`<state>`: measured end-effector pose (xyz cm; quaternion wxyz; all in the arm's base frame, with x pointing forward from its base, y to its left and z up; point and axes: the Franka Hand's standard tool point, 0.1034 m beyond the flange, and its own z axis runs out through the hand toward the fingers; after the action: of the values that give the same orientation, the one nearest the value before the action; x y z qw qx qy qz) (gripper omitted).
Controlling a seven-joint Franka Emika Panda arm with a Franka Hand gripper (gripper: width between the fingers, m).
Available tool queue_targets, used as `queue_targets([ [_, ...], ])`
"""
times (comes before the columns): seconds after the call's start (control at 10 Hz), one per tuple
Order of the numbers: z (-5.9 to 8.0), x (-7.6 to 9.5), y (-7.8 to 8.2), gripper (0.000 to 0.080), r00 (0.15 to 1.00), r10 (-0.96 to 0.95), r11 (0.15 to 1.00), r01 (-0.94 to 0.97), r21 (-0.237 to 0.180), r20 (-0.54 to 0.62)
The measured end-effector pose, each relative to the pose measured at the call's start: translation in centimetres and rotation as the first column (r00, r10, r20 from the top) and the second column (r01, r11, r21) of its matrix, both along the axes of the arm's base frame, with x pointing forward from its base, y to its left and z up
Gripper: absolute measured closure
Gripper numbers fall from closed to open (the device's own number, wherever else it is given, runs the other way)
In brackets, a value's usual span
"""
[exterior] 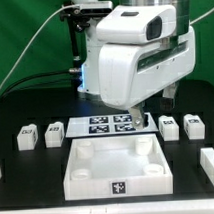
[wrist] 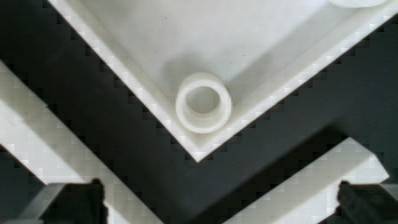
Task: Assemble one leg
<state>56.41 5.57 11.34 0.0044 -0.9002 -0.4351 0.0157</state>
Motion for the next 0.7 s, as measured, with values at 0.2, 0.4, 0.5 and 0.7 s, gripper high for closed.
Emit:
queue_targets([
  [0.2,0.00,0.00,0.00,0.0150,1.000,0.000,1.000,0.000,0.000,0.000],
  [0.4,0.00,0.00,-0.01,0.0150,1.000,0.007,1.000,-0.007,0.000,0.000],
  [0.5,0.00,0.00,-0.02,0.0150,0.999,0.041,0.999,-0.041,0.001,0.000],
  [0.7,-0.05,-0.19,-0.10,0.0150,0.997,0.076,0.997,-0.076,0.002,0.002],
])
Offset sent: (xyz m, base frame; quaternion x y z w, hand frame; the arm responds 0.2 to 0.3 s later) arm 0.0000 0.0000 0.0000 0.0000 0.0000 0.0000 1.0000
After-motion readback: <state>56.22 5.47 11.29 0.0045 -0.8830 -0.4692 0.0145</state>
